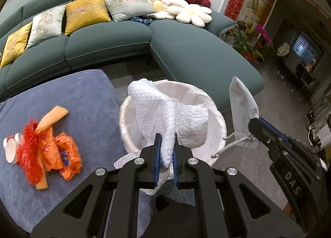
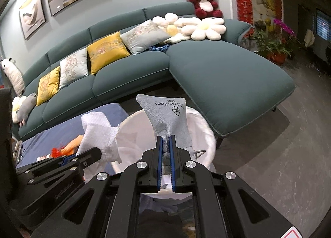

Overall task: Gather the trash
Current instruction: 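Carry the tissue and grey pouch over the wastebasket with both tools, then open both tools to drop the tissue and pouch into the wastebasket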

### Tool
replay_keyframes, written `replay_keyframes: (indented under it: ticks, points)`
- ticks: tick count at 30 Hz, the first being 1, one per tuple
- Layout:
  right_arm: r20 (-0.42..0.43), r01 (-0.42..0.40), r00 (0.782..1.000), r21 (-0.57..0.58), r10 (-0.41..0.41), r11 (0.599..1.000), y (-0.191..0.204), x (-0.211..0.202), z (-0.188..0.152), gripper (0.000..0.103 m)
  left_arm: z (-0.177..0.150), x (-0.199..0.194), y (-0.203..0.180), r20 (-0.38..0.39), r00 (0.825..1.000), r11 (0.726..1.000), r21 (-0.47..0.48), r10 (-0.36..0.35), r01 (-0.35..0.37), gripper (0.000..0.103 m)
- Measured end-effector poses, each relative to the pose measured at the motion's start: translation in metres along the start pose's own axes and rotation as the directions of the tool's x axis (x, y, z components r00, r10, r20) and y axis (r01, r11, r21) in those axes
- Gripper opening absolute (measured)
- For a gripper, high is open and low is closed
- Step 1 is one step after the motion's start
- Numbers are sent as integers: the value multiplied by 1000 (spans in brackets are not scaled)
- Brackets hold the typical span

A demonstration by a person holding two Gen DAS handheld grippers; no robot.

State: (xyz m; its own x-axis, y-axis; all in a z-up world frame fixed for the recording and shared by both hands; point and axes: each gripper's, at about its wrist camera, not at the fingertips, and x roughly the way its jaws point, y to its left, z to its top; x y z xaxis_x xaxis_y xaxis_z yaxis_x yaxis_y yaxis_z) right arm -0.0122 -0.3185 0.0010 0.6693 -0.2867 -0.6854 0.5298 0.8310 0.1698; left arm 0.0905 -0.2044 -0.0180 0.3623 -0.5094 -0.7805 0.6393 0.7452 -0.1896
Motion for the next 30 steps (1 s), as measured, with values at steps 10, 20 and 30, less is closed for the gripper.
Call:
replay_keyframes:
  ticks: [10, 20, 30]
  points:
    - [-11, 10, 1000, 39, -10, 999, -22, 17, 3, 7, 19, 34, -22, -36, 999, 1000, 20, -13, 14, 11]
    - [-15, 21, 1000, 56, -20, 998, -30, 29, 8, 7, 34, 45, -27, -12, 1000, 1000, -16, -12, 12, 48]
    - [-17, 8, 1000, 40, -7, 999, -24, 34, 9, 7, 35, 43, -17, -9, 1000, 999, -40, 8, -9, 52]
